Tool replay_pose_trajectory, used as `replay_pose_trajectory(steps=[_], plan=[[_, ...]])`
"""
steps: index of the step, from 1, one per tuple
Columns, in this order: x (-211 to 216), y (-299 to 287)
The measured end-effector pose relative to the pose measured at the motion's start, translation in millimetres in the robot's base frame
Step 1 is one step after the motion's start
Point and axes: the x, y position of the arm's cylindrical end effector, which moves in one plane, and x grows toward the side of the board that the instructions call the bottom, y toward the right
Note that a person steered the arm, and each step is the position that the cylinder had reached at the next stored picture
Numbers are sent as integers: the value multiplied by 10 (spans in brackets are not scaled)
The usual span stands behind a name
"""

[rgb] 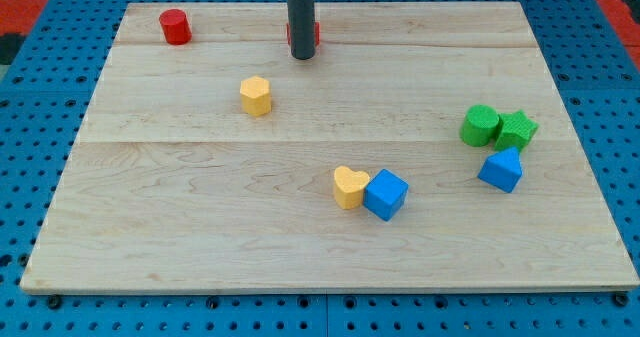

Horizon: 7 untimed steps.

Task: Move the yellow heart to the top right

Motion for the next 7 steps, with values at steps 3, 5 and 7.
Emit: replay_pose_trajectory(steps=[3,5,7], plan=[[1019,350],[1480,489],[1818,108]])
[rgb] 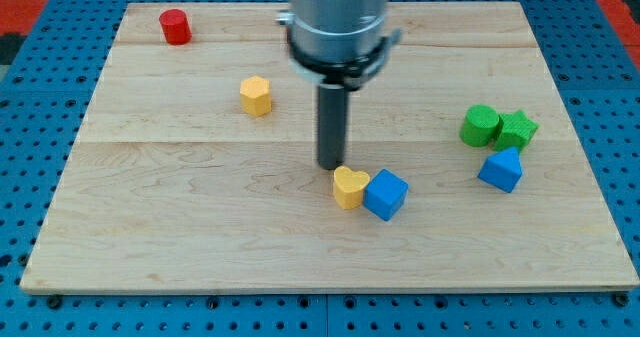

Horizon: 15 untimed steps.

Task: Move the yellow heart to the top right

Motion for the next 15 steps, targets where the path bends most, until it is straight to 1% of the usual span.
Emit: replay_pose_trajectory(steps=[1,2,3,4,5,6,7,8,9,10,12,13,14,15], plan=[[262,-612],[801,-377],[802,340],[610,500],[467,249],[426,240],[-87,360],[-514,407],[-506,280],[-586,323],[-1525,1164],[-1168,1210],[-890,859],[-1109,-1]])
